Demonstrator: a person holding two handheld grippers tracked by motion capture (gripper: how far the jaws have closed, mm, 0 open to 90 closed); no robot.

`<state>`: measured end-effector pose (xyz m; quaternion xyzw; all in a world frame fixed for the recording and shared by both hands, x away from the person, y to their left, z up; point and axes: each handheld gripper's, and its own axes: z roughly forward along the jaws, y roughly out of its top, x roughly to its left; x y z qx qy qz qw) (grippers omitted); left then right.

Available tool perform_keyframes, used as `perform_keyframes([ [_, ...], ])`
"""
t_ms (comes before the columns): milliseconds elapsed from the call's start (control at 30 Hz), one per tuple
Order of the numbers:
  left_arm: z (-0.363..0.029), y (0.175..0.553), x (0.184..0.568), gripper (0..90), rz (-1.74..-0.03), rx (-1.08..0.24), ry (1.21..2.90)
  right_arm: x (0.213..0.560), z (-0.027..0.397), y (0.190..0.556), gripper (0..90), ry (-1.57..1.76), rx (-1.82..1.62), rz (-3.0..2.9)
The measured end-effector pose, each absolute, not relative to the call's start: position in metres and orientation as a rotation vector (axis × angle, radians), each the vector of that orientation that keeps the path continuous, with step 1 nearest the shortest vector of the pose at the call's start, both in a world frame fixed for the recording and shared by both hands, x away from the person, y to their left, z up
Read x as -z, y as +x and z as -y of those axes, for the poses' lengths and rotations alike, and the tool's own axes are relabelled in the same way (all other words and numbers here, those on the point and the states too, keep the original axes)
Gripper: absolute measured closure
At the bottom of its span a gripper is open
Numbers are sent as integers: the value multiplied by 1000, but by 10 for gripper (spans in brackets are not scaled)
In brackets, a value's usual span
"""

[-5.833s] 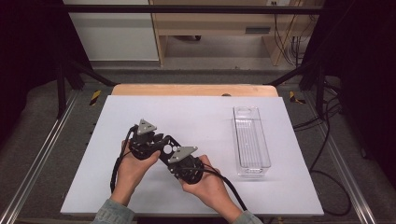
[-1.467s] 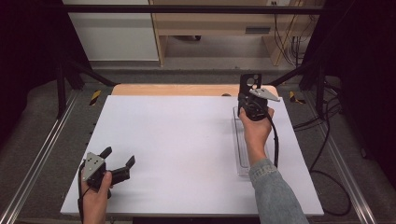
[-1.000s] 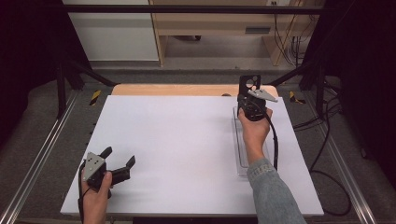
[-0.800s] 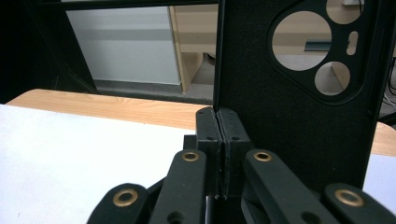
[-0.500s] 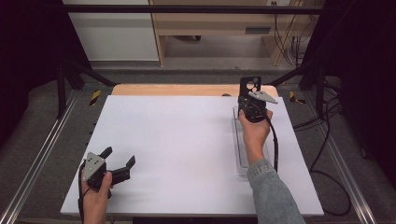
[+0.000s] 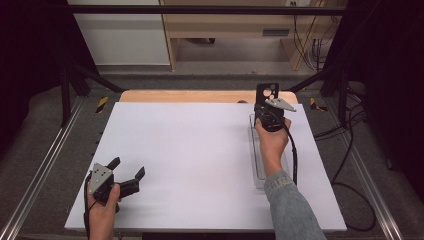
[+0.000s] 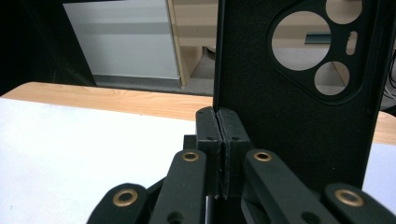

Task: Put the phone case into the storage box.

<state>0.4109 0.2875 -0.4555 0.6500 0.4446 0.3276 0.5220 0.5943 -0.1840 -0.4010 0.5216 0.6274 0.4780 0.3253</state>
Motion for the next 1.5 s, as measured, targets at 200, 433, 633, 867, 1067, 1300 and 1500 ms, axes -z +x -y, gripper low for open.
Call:
perform_keyframes([
  [200,-288,411,455,46,-1064,-785,1556,404,185,595,885,1370,-1242,-1651],
  [433,-288,411,455,46,-1064,-785,1559,409,185,596,885,1380,-1228,-1657],
  [633,-287,411,455,46,-1063,-784,1558,412,184,597,885,1387,-1214,-1668],
  [867,-288,411,456,46,-1063,-783,1553,415,182,598,884,1395,-1211,-1682],
  [1067,-288,411,456,45,-1064,-783,1551,417,181,600,884,1398,-1202,-1683],
  [1300,-288,411,456,45,-1064,-784,1552,419,181,601,884,1403,-1196,-1685],
  [1500,-288,411,456,45,-1063,-784,1553,421,181,602,884,1405,-1190,-1689],
])
